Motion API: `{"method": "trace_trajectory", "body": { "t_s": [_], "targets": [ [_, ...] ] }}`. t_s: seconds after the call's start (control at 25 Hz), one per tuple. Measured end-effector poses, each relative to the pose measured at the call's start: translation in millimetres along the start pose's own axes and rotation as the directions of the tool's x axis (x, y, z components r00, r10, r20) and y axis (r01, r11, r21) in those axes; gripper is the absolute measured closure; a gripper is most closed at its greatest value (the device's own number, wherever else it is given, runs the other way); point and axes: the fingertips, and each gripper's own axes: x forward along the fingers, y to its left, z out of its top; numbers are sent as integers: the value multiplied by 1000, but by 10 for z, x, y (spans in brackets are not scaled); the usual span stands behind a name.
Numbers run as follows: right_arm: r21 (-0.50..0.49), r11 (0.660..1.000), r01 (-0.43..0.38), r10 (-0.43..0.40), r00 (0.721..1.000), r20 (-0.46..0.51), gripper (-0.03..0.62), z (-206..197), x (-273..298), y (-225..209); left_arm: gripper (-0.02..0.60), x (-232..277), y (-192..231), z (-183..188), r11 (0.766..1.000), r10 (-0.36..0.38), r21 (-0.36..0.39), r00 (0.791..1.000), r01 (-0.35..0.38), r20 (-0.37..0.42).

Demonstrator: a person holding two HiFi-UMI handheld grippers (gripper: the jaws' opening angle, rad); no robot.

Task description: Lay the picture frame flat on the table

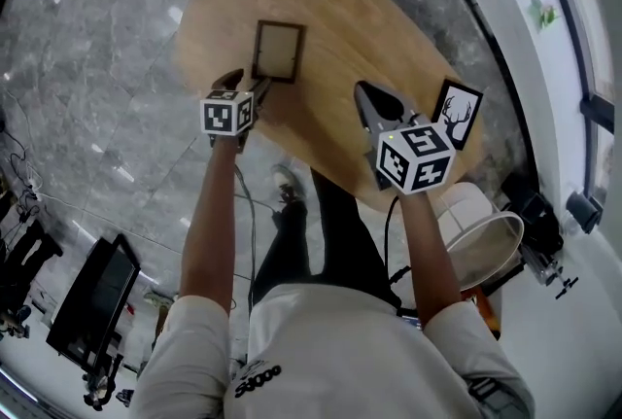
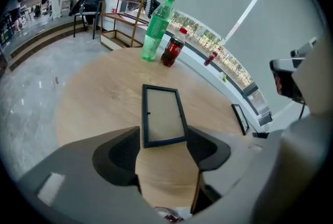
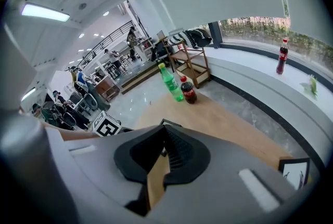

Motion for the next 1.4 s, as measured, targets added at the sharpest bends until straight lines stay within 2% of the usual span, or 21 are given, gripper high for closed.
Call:
{"method": "trace_trajectory", "body": {
  "t_s": [0.2,0.36,0.56,0.84,0.96,1.08,1.16,1.2,1.4],
  "targets": [
    [-79,997,3,4,997,77,591,263,-408,354,327,-670,-185,77,999,-2,51,996,-3,91],
    [-134,990,35,-13,987,162,591,449,-867,660,382,-1375,-452,233,996,-16,86,974,-4,226],
    [-178,980,83,-32,962,271,591,558,-1536,1137,433,-2292,-818,302,998,-30,70,917,2,398],
    [-301,942,145,-20,923,383,591,544,-2356,1872,459,-3390,-1299,280,977,-50,203,853,-66,520],
    [-337,931,142,21,899,437,591,592,-2696,2199,479,-3887,-1407,296,969,-25,216,814,-124,580],
    [-385,909,160,45,881,472,591,606,-2983,2482,502,-4331,-1530,298,960,-24,228,765,-162,644],
    [-410,895,176,54,870,491,591,584,-3139,2653,563,-4593,-1613,253,952,-27,241,735,-187,678],
    [-418,890,180,59,865,499,591,566,-3207,2738,572,-4711,-1657,217,949,-31,248,724,-195,689],
    [-446,875,188,86,847,524,591,439,-3493,3087,572,-5187,-1923,28,921,-70,313,695,-231,716]
  ]
}}
